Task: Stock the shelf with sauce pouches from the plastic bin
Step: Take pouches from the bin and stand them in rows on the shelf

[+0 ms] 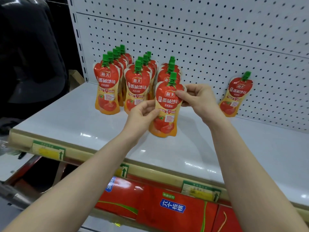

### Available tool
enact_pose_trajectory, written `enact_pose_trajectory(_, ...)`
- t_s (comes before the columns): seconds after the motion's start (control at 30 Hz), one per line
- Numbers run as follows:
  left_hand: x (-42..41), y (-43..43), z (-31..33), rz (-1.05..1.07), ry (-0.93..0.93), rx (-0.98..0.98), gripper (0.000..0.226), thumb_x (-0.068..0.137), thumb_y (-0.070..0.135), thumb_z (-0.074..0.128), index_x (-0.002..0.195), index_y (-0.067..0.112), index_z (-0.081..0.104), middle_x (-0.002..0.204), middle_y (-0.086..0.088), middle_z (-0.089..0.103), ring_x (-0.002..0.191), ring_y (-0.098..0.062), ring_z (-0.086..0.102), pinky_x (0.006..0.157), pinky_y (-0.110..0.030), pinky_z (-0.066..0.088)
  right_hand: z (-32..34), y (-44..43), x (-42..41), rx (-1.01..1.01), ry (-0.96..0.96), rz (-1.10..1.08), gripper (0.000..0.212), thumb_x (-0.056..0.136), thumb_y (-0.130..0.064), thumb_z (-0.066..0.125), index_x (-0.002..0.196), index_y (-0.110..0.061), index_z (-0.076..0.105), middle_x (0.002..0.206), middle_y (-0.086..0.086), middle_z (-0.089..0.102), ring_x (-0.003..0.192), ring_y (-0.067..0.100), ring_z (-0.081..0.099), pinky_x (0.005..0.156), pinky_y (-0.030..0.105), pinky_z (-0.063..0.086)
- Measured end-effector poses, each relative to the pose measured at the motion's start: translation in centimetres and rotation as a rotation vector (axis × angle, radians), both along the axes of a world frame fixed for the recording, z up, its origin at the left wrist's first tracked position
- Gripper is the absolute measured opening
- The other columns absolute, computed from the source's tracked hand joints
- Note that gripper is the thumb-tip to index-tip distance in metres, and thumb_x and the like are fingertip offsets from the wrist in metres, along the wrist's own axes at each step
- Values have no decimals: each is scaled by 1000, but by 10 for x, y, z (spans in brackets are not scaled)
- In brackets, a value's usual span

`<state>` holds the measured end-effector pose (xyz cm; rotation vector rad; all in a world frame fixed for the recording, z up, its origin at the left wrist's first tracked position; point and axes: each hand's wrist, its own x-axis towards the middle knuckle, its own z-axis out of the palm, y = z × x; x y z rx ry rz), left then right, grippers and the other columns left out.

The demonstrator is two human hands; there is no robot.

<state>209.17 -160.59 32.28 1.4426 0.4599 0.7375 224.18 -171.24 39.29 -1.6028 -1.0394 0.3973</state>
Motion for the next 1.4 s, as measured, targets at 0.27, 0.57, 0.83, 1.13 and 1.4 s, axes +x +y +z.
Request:
enact_pose_trajectory(0.27, 10, 2, -18, -46, 384, 327, 52, 95, 26, 56, 145, 25, 40, 147, 2, 46, 131, -22, 46, 104, -36, 41, -6, 20, 25, 35, -55, -92, 10, 95, -12, 63, 90, -17, 71, 85, -4, 73, 72, 1, 69, 65, 19, 56)
enact_pose_trajectory(0.57, 20, 7, -33, 30, 491, 491, 62, 94, 26, 58, 149, 19, 30, 155, -4, 31, 139, -25, 35, 111, -46, 36, -14, 42, 33, 75, -79, -38, 12, 97, -8, 58, 104, -3, 66, 91, -3, 72, 75, -4, 69, 63, 13, 53)
enact_pose_trajectory(0.83, 20, 7, -36, 56, 491, 511, 63, 94, 27, 58, 149, 20, 29, 155, -2, 31, 139, -24, 35, 111, -46, 37, -15, 45, 34, 58, -200, -29, 10, 98, -17, 58, 103, -24, 62, 95, -13, 71, 87, 0, 70, 73, 20, 56)
enact_pose_trajectory(1.13, 20, 7, -37, 66, 503, 533, 64, 93, 28, 58, 150, 21, 30, 154, -2, 32, 135, -24, 40, 109, -45, 40, -13, 45, 35, -8, -352, -77, 13, 97, -25, 58, 104, -35, 57, 94, -12, 68, 94, 13, 68, 85, 45, 58)
enact_pose_trajectory(1.4, 22, 6, -37, 73, 518, 511, 65, 93, 30, 59, 150, 22, 28, 154, -1, 31, 136, -24, 40, 109, -45, 40, -16, 48, 38, -33, -369, -110, 18, 96, -29, 57, 114, -27, 61, 104, -4, 71, 95, 16, 69, 82, 47, 58)
